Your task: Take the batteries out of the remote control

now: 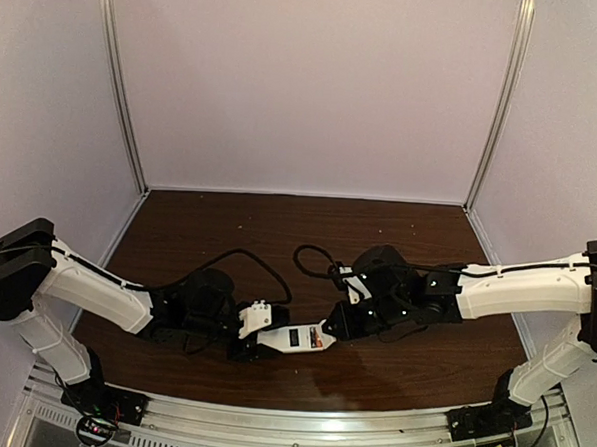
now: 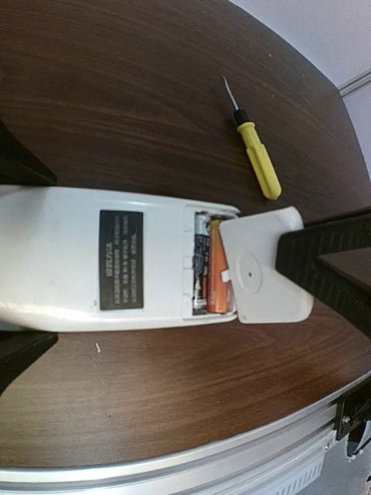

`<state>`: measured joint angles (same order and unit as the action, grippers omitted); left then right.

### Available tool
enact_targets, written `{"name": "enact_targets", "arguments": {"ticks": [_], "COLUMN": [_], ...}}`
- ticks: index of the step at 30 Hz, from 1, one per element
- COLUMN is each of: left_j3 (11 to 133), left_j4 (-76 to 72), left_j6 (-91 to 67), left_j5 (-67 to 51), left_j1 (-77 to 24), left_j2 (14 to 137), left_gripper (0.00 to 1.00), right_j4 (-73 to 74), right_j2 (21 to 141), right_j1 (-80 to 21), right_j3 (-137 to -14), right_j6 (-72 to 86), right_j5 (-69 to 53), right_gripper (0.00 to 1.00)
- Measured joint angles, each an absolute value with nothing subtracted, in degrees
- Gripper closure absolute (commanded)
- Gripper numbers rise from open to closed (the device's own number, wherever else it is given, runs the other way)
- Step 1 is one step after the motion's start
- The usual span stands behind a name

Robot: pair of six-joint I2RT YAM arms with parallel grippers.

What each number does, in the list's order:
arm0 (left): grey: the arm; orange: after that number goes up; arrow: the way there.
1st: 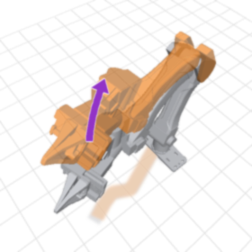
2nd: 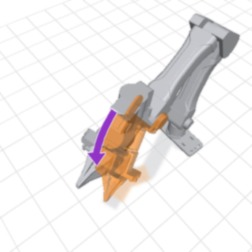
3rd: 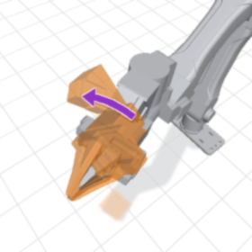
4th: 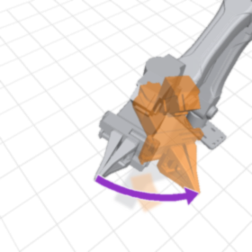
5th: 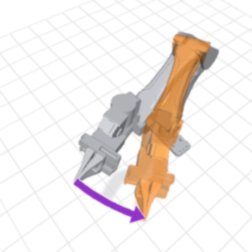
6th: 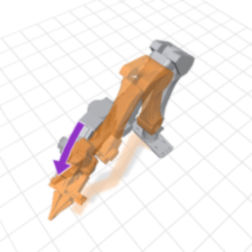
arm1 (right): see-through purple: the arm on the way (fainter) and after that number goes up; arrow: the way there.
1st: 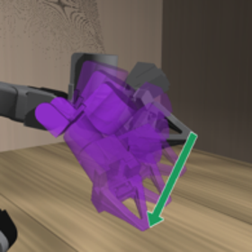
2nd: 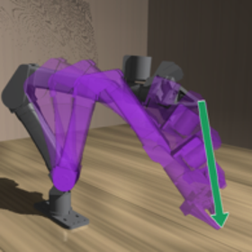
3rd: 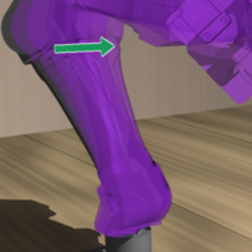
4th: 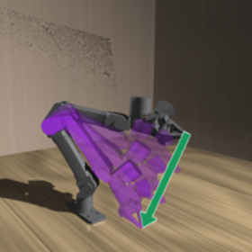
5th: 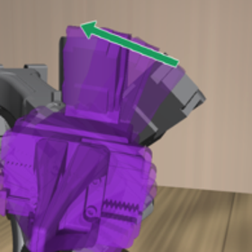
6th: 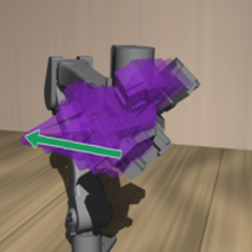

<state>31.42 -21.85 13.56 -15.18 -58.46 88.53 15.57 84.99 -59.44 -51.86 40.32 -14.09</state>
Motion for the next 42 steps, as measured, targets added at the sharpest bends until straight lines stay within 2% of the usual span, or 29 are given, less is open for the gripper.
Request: {"name": "enact_targets", "arguments": {"ticks": [29, 42], "left_j3": [31.64, 31.64], "left_j4": [-24.47, -24.47], "left_j6": [13.56, 13.56], "left_j5": [-15.16, -15.14], "left_j1": [-58.46, -58.46], "left_j2": [88.53, 88.53], "left_gripper": [1.0, 1.0], "right_j4": [17.63, 21.15], "right_j2": [79.26, 74.06], "right_j1": [-59.24, -55.42], "right_j3": [-51.48, -51.37], "right_j6": [40.05, 38.63], "right_j5": [-12.86, -9.54], "right_gripper": [1.0, 1.0]}}
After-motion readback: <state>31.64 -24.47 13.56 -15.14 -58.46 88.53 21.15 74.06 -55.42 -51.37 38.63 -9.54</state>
